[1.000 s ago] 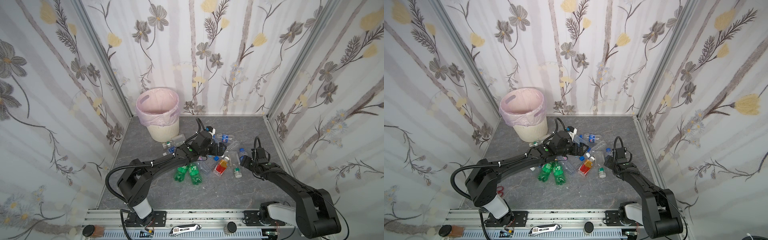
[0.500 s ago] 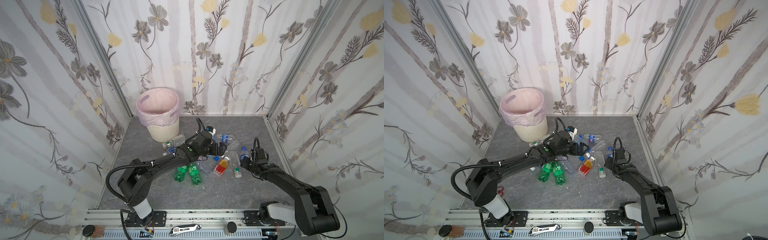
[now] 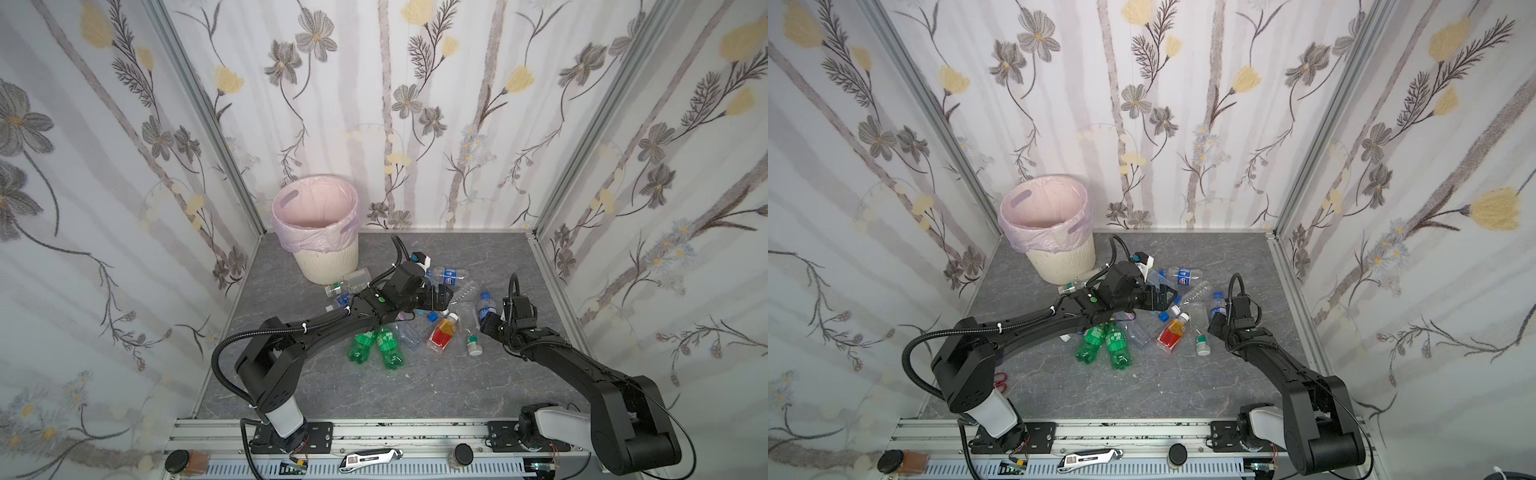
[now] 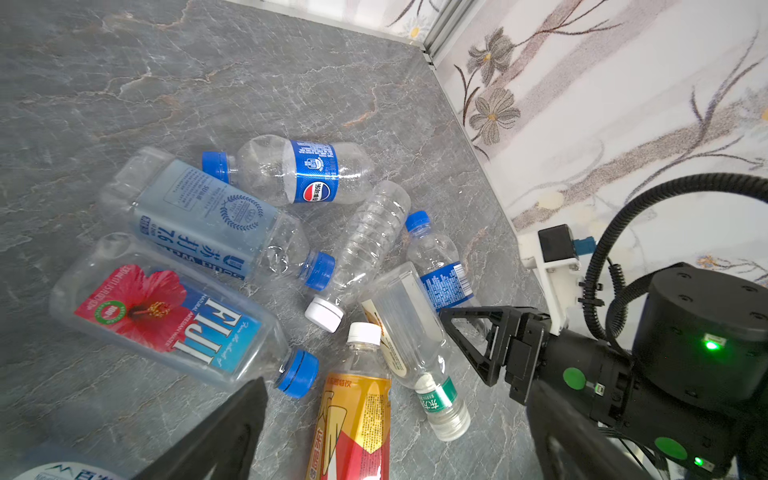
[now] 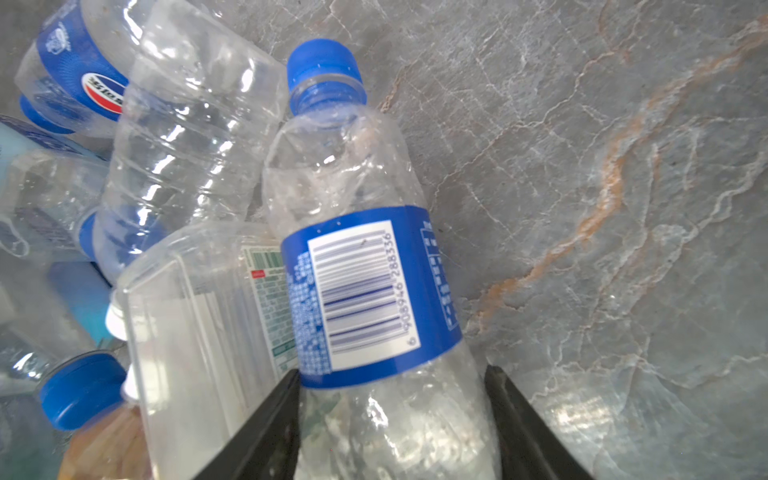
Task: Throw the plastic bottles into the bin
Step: 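Lift the blue-label bottle with the right gripper toward the left gripper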
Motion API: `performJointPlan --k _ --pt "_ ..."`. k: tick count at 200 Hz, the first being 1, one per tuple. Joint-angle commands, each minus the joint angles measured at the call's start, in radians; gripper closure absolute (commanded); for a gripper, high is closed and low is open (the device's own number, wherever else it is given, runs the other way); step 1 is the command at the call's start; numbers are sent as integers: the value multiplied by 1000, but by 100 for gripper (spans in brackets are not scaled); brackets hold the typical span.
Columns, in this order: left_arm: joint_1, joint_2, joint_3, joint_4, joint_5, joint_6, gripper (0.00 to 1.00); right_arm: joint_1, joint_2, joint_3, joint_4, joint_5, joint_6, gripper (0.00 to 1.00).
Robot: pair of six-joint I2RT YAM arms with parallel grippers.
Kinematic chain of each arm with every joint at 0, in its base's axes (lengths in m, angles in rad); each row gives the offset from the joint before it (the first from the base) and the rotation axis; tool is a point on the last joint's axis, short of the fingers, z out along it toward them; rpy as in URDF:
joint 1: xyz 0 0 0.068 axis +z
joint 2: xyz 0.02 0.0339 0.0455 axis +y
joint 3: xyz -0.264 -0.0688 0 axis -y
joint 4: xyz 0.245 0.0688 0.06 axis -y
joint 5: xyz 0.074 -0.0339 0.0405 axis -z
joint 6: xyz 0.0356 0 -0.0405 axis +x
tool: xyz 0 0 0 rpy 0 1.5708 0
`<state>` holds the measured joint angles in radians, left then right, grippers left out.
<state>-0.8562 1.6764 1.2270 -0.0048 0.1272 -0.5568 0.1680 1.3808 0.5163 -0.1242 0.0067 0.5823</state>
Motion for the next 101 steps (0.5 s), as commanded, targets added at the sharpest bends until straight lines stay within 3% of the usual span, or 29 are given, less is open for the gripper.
performJointPlan --k 1,101 --pt "1 -8 13 31 -40 5 0 -1 -24 21 34 -12 -16 42" --pt "90 58 138 32 160 -80 0 5 -185 63 77 -155 -77 44"
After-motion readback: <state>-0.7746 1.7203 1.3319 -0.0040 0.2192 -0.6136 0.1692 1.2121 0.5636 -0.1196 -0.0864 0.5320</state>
